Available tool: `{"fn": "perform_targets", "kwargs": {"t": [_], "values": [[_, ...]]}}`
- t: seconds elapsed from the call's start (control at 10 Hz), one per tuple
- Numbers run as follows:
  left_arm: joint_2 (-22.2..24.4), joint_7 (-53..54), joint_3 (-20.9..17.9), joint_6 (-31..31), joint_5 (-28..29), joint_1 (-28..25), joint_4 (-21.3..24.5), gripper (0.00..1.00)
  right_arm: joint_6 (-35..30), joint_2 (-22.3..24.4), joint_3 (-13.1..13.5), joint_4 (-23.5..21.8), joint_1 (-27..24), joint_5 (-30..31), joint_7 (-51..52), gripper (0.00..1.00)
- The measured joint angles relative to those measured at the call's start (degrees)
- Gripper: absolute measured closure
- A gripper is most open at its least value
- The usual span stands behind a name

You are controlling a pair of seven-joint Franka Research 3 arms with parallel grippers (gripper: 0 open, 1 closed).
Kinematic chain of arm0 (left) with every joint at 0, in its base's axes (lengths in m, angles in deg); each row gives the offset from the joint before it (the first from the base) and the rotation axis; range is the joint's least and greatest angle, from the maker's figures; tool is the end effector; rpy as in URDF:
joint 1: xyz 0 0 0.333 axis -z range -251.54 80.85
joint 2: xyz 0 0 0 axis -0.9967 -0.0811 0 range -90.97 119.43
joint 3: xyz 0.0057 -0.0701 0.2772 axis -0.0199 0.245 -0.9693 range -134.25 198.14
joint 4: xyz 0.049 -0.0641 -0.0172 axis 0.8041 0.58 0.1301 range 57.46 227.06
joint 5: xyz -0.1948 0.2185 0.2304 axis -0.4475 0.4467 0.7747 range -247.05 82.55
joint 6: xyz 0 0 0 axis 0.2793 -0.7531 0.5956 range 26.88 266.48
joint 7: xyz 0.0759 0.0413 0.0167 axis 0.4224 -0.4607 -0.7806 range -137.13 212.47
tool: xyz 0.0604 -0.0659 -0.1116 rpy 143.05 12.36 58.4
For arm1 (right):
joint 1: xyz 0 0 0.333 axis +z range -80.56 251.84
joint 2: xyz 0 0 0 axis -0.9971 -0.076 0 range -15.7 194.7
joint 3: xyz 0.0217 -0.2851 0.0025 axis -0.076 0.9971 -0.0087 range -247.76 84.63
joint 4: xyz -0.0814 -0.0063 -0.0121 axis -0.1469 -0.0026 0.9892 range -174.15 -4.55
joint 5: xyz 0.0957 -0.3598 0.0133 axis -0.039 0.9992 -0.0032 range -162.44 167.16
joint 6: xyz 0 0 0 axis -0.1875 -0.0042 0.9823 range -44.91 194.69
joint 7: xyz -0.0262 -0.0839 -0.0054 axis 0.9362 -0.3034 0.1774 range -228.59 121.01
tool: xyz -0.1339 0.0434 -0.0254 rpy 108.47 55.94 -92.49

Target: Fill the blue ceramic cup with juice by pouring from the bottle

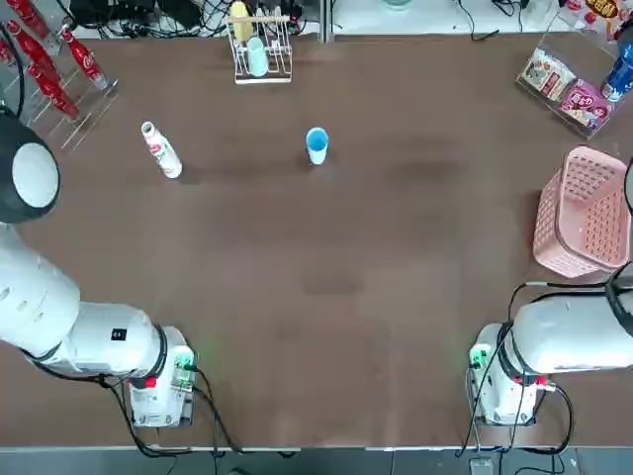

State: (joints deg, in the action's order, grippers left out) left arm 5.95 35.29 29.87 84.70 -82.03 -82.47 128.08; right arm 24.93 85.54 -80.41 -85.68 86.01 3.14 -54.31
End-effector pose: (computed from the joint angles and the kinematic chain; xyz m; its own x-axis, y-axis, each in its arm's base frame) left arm 0.5601 -0.0087 0.5675 0.9986 0.0280 -0.0445 0.0275 -0.9996 -0.0111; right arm 0.5637 -0.0093 0.5458 0.9982 -0.0215 0.0568 -0.0224 -0.9996 0.0145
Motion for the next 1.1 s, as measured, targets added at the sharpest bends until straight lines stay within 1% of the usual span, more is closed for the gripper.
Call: {"fn": "perform_targets", "kwargs": {"t": [0.4,0.6,0.8,0.9,1.1], "values": [[0.00,0.15,-0.03,0.00,0.00,-0.09,0.00,0.00,-0.27,0.03,0.00,-0.06,0.00,0.00,0.02,0.00],[0.00,0.56,-0.04,0.00,-0.06,-1.52,0.00,0.00,-0.29,0.03,-0.02,-0.13,0.14,0.00,0.02,0.00],[-0.07,3.29,-0.14,0.80,-3.01,-3.58,0.00,0.00,-0.23,0.06,-0.02,-0.13,0.29,0.00,0.02,0.00],[-0.34,6.92,-0.19,1.49,-4.05,-4.98,0.06,0.00,-0.21,0.08,-0.04,-0.13,0.47,0.00,0.04,0.00],[-1.98,21.29,-0.30,3.18,-4.48,-7.61,0.14,0.00,-0.16,0.09,-0.13,-0.15,1.57,-0.23,0.13,0.00]]}}
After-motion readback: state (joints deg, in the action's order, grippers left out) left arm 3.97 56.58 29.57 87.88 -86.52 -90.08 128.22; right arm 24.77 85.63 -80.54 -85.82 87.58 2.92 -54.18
